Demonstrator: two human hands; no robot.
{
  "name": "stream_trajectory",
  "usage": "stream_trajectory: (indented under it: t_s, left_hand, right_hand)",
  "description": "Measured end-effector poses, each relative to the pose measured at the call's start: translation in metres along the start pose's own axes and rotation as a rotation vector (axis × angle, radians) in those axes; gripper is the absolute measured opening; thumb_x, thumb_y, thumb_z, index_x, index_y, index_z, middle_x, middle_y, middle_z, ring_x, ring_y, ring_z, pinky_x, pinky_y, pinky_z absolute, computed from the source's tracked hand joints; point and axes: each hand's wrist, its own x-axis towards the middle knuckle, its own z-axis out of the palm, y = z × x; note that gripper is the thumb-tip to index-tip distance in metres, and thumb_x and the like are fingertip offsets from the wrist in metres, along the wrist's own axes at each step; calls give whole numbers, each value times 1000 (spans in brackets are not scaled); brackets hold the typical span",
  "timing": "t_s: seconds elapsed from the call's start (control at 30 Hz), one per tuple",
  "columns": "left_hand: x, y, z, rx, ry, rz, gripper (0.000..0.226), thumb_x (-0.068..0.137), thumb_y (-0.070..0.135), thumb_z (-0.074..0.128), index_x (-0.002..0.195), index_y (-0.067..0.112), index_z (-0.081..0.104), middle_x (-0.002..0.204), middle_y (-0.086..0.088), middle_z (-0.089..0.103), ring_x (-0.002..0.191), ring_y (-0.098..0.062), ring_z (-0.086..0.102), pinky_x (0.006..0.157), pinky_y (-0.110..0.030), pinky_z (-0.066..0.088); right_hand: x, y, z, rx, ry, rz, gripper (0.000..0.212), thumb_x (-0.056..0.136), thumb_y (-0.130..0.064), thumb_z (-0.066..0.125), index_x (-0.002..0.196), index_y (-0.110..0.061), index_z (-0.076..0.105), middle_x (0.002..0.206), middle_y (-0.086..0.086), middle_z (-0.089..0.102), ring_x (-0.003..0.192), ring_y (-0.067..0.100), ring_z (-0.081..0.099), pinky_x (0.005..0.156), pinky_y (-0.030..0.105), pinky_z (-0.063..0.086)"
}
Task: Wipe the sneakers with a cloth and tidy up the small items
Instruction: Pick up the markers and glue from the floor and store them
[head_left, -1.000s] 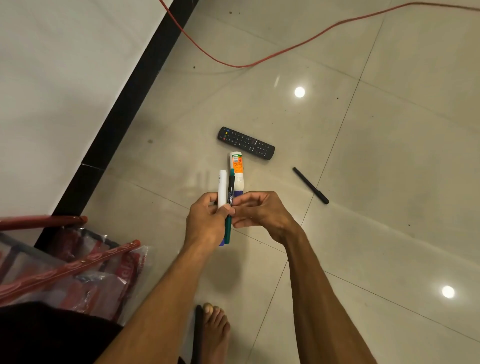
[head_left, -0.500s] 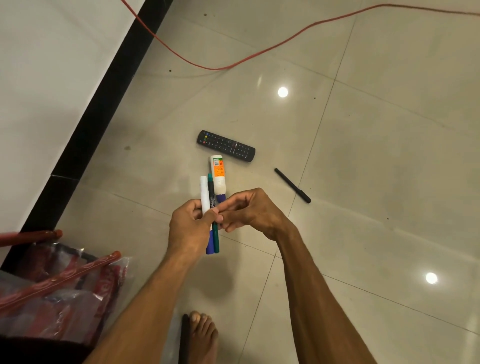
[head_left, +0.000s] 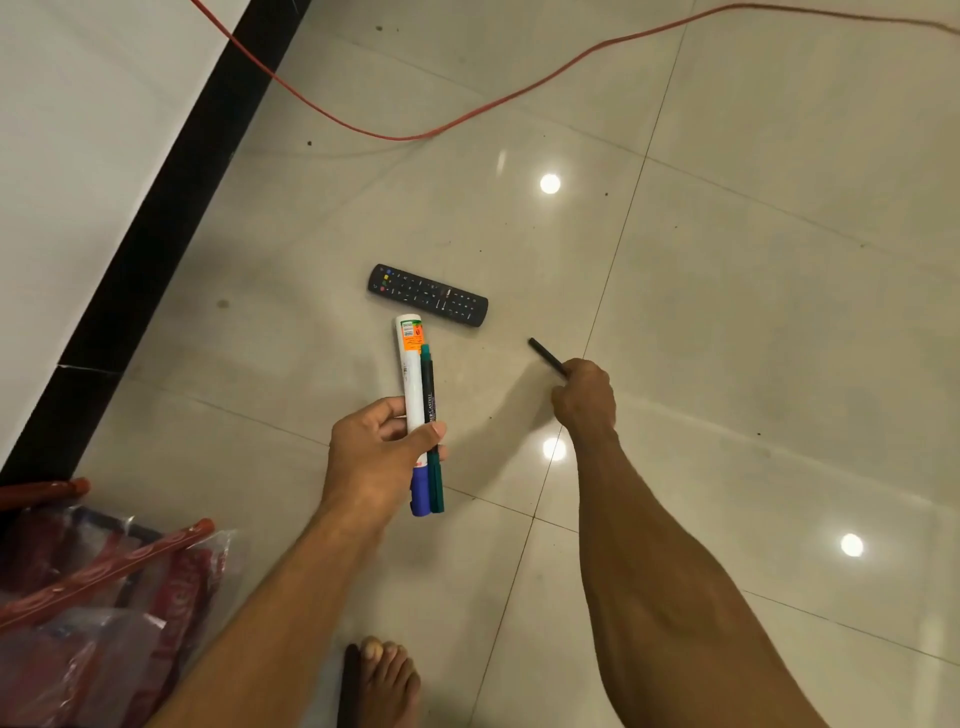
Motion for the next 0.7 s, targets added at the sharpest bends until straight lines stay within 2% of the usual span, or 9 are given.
stream_trajectory:
  t_s: [0.1,0.2,0.3,0.4,0.5,0.6,0.7]
  left_hand:
    - [0,1,1,-31,-2,-13,23,84,7,73,105,12,66,88,-7,75,76,-23,74,70,-36,61]
    - [0,-2,4,-40,-2,-21,23,84,6,73,105,11,67,86,-7,75,75,-24,73,71,-38,61]
    - [-2,-4,8,-54,-9,-28,25,83,4,73,107,10,66,87,-8,75,73,-24,73,62,-29,61]
    - [0,-3,5,-41,-11,-21,26,83,4,73,107,11,66,88,-7,75,73,-23,73,60,-25,60]
    - [4,1,-3,-37,-5,-19,25,84,8,73,107,13,66,90,-6,75,74,-21,74,70,-34,61]
    - [5,5,-9,-45,12,-22,24,83,9,74,105,16,66,91,-5,75,75,-20,74,74,-38,60]
    - [1,9,-16,-45,34,-20,22,84,7,74,102,16,67,90,-4,75,75,-21,74,74,-39,60]
  right_hand:
    - [10,2,5,-75,-5,0,40,85,5,45,121,-6,57,121,12,57,109,31,56,80,36,47]
    - [17,2,11,-142,-19,-14,36,86,4,44,119,-4,56,120,12,53,111,30,53,81,39,47]
    - [18,2,17,-204,-15,-30,37,89,5,44,122,-5,54,125,11,48,113,29,50,85,41,47]
    - [10,2,26,-280,5,-47,33,88,8,46,118,-4,55,122,12,50,109,29,52,83,39,49]
    - [-3,6,40,-306,18,-63,31,89,8,46,116,-3,55,117,12,53,108,28,53,81,36,47]
    - [-11,7,48,-142,6,-5,26,87,8,45,106,-1,60,107,13,57,98,31,57,70,34,45]
    - [-21,2,46,79,-12,56,16,83,4,49,89,-2,63,88,10,60,75,30,60,59,33,49]
